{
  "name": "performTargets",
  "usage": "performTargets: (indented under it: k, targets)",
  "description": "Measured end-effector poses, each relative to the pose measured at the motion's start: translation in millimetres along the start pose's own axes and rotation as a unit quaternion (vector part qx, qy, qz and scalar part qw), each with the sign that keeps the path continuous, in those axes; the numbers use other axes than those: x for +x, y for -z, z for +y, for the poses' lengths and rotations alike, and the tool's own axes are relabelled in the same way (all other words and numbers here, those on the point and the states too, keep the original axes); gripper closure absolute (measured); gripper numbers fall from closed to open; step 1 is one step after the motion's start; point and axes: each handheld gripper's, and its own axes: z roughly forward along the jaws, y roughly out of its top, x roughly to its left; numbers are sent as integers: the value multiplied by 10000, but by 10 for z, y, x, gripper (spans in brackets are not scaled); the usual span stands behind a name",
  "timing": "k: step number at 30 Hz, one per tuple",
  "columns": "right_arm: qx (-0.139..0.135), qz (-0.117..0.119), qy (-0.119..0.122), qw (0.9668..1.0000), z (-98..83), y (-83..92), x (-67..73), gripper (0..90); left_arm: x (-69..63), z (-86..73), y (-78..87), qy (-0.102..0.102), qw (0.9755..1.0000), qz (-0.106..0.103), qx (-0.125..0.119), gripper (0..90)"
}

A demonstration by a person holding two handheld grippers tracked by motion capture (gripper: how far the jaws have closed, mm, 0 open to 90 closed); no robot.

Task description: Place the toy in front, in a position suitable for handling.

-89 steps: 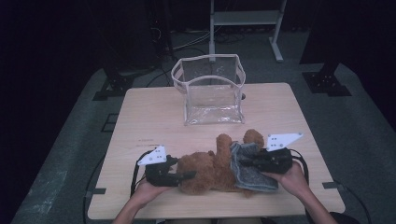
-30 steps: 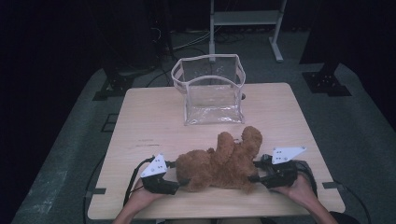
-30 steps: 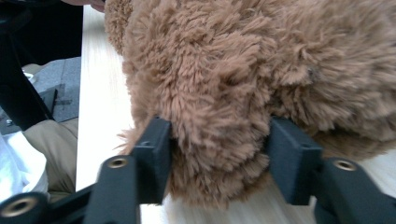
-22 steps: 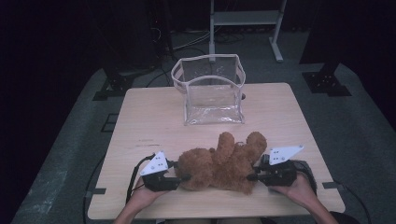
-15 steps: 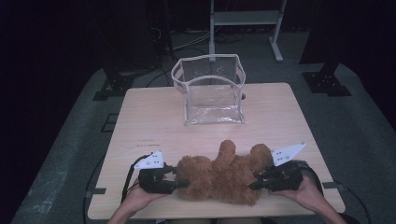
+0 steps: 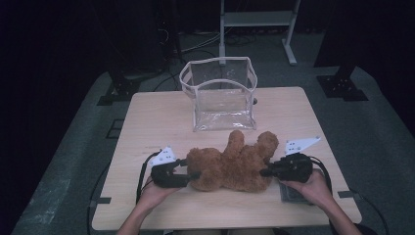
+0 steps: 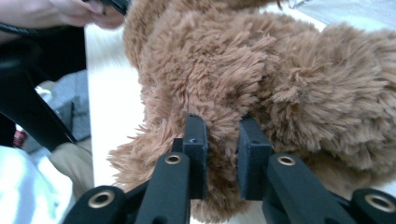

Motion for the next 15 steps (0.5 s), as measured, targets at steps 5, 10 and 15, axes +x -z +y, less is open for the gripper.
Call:
performTargets:
  k: [5,10,15]
  targets:
    - [-72,-45,-28,10000,-45,-27,8,785,-215,-70,98,-1062,9915,676,-321,265]
    - [-89,-44,-84,9999,-43,-29,7,789,-379,-65,243,-1523,9809,933,-774,230]
    - [-98,-31,-113,9999,-39,-33,2,789,-390,-74,99,-1669,9810,680,-712,177]
